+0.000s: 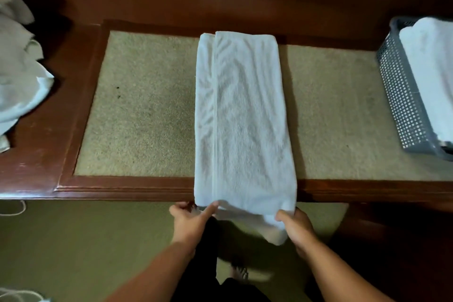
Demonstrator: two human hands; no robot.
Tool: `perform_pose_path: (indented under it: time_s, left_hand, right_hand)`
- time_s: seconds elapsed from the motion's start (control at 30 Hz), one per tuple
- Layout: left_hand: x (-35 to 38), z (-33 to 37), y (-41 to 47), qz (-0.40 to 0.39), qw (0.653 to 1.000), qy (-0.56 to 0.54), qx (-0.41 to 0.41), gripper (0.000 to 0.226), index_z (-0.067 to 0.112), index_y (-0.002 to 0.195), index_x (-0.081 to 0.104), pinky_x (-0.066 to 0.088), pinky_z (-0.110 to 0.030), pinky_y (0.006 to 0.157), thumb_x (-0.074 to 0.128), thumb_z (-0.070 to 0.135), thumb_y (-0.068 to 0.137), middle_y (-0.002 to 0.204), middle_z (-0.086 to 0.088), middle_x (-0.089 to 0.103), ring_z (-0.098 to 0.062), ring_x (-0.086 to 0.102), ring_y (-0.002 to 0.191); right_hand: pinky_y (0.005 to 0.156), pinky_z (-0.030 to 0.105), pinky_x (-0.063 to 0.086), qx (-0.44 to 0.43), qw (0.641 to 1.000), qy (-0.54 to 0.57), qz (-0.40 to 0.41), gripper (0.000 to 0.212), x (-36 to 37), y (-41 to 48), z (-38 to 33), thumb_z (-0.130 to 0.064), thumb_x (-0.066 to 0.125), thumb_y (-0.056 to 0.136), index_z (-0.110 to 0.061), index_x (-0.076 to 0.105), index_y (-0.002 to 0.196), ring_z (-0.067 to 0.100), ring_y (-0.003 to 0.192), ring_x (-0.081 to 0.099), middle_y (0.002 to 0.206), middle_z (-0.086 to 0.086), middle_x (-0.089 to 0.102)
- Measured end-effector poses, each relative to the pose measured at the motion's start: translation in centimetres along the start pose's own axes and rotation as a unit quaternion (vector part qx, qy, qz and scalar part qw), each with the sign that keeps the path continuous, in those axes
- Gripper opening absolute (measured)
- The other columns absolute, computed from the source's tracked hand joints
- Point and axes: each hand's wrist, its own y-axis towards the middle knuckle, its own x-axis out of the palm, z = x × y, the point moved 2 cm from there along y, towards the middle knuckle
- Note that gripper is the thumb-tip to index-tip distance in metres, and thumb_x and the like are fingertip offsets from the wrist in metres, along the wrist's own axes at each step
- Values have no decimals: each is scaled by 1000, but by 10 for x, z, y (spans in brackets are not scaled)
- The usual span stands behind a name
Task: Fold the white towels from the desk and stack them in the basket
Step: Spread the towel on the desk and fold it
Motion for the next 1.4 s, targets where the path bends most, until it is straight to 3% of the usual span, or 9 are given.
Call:
perform_pose_path:
  time_s: [0.23,0.33,0.47,0.57,0.7,0.9,1.03,1.2,1.4]
  left_hand:
    - [9,-33,-28,-89,988,127,-17,77,3,110,69,60,-44,84,98,44,52,96,-8,76,-26,73,89]
    - [4,-51,-53,-83,996,20,-37,75,0,106,66,62,-45,77,101,32,47,91,-14,77,-33,75,82]
    - [-3,-54,-90,-97,992,-77,-7,52,-1,108,65,59,-37,68,91,12,66,92,-18,77,-35,75,83]
    - [-7,-49,-107,-93,990,-100,34,38,1,108,65,59,-36,65,84,6,75,97,-19,75,-35,73,85]
    - [-18,-46,-123,-72,989,-108,72,39,4,112,66,60,-41,74,84,9,77,110,-21,71,-38,70,99]
    - [-26,-74,-160,-45,989,-83,114,26,6,105,67,61,-38,70,80,10,83,103,-19,72,-33,71,88]
    - [-30,-94,-184,-10,987,-70,147,36,9,110,61,62,-41,70,83,16,82,105,-16,71,-29,72,88]
    - [-34,-90,-216,-11,975,-121,188,50,19,125,47,58,-27,59,78,12,86,112,-7,61,-23,70,90]
    - [-38,-80,-235,-52,959,-153,233,70,41,144,39,60,-38,77,75,18,89,126,-10,62,-25,73,96]
  right_hand:
    - [73,37,54,-100,995,-15,26,7,-13,-29,35,-15,67,89,-13,65,96,28,82,69,86,4,72]
    - [78,38,54,-146,989,-33,11,15,-30,-45,43,-25,65,93,-13,63,103,26,88,68,95,4,71]
    - [74,37,56,-195,980,-43,10,23,-51,-70,43,-33,63,96,-12,63,107,22,87,67,98,3,69]
    - [64,36,54,-198,980,-23,8,22,-58,-85,45,-32,63,97,-12,62,106,19,78,64,95,3,67]
    - [75,39,55,-211,977,-8,-12,16,-61,-106,51,-29,64,96,-18,60,108,19,87,65,100,0,67]
    - [63,32,48,-217,975,13,-33,14,-64,-129,75,-24,64,94,-14,62,104,19,80,65,102,4,70]
    - [57,32,45,-213,975,45,-47,14,-72,-142,96,-22,64,95,-12,61,105,19,63,54,101,9,70]
    - [53,31,46,-238,963,107,-65,50,-84,-157,105,-18,65,96,-30,46,140,24,66,54,113,-2,63]
    - [55,26,49,-278,948,136,-70,49,-94,-180,99,-19,60,99,-40,49,141,14,65,56,132,-5,55]
